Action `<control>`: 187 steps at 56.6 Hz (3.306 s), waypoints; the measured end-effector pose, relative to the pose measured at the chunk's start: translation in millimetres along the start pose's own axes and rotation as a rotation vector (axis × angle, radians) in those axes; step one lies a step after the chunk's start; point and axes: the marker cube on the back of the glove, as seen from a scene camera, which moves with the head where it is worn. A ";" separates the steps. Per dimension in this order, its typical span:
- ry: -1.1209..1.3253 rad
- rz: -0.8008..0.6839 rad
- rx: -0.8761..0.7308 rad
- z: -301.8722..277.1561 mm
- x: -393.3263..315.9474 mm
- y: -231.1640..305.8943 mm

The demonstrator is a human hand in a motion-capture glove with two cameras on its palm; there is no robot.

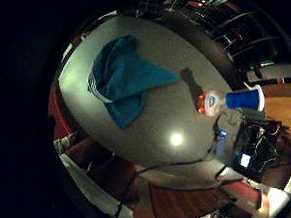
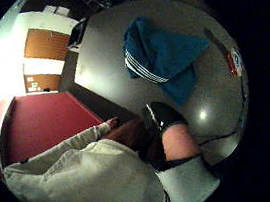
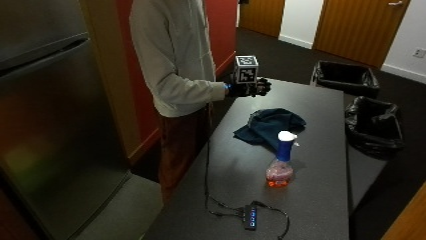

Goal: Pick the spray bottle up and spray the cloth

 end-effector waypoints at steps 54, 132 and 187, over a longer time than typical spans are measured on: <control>-0.263 0.490 0.492 -24.8 172.3 120.7; -0.720 0.690 0.688 25.6 272.2 34.5; -1.012 0.714 0.668 68.9 299.7 -47.6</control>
